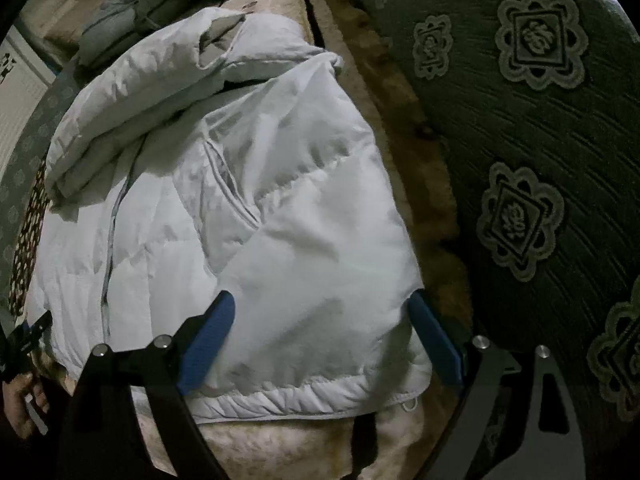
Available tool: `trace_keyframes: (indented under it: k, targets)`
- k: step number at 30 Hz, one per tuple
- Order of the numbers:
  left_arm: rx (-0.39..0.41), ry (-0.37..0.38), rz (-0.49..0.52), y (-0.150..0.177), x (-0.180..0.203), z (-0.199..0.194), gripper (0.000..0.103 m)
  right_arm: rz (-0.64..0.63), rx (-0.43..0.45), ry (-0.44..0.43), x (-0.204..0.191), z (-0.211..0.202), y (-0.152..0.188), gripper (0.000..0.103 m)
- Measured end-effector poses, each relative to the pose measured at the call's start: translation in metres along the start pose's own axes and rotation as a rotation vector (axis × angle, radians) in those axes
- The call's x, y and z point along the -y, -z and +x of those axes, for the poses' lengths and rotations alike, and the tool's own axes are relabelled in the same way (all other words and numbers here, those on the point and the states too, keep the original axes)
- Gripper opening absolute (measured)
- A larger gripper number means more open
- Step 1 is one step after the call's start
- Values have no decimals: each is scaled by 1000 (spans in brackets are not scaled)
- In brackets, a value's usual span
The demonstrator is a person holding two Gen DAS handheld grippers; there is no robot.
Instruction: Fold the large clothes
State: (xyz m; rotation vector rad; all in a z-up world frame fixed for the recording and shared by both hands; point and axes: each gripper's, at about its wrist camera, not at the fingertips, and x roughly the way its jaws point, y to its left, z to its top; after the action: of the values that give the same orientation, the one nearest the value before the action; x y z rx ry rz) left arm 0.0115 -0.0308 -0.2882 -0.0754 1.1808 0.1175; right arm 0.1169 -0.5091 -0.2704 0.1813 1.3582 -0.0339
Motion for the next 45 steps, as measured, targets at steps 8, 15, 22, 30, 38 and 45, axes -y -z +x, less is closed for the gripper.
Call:
trace_keyframes:
  k: [8, 15, 22, 30, 38, 45]
  targets:
    - [9, -9, -20, 1, -1, -1, 98, 24, -6, -26, 14, 2, 4, 89]
    - [13, -2, -18, 0, 3, 0, 91, 27, -31, -39, 19, 5, 11, 89]
    - [27, 23, 40, -2, 12, 0, 48, 16, -40, -26, 15, 7, 13, 89]
    - [81, 81, 57, -7, 13, -21, 20, 24, -46, -22, 14, 2, 16, 89]
    - [170, 89, 121, -9, 20, -49, 15, 9, -68, -51, 16, 7, 20, 90]
    - [228, 85, 133, -15, 22, -66, 14, -149, -135, 2, -9, 16, 30, 85]
